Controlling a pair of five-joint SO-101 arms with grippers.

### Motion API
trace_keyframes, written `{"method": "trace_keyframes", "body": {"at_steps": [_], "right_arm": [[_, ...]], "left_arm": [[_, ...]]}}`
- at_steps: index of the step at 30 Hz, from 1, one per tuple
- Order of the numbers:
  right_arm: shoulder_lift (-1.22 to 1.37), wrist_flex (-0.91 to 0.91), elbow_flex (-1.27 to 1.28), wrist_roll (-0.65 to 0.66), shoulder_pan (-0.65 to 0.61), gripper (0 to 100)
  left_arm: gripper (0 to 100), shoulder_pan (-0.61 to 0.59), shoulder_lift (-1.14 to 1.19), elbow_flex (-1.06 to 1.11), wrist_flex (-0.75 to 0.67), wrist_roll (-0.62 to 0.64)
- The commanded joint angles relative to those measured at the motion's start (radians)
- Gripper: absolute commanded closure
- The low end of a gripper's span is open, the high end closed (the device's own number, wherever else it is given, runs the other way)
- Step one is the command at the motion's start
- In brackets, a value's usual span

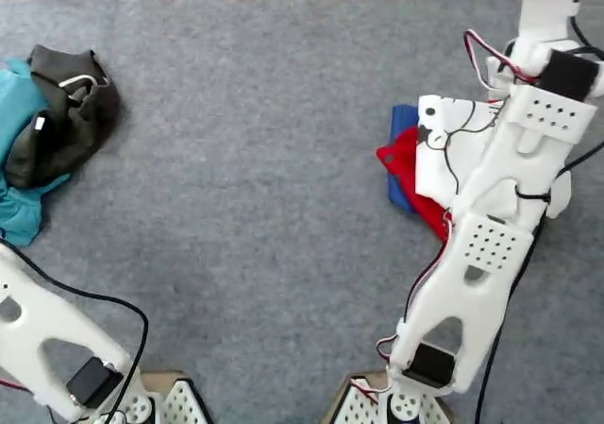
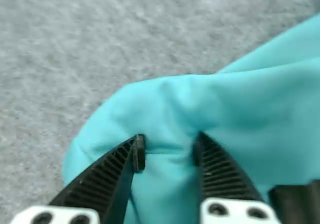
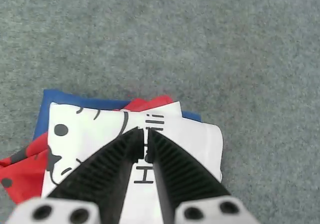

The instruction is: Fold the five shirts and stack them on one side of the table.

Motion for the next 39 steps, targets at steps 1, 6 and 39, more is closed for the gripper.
{"method": "trace_keyframes", "body": {"at_steps": [1, 6, 39], "right_arm": [[-0.074, 0.006, -0.031, -0.009, -0.037, 97.3], [-0.096, 0.008, -0.021, -0.011, -0.054, 97.3], [-0.26, 0.008, -0.019, -0.009, -0.278, 97.0]], "left_arm": [[97, 0.013, 0.002, -0.15, 0.066, -0.006], [97, 0.059, 0.002, -0.456, 0.313, -0.014], [95, 1.345, -1.702, 1.211, 0.261, -0.109]]}}
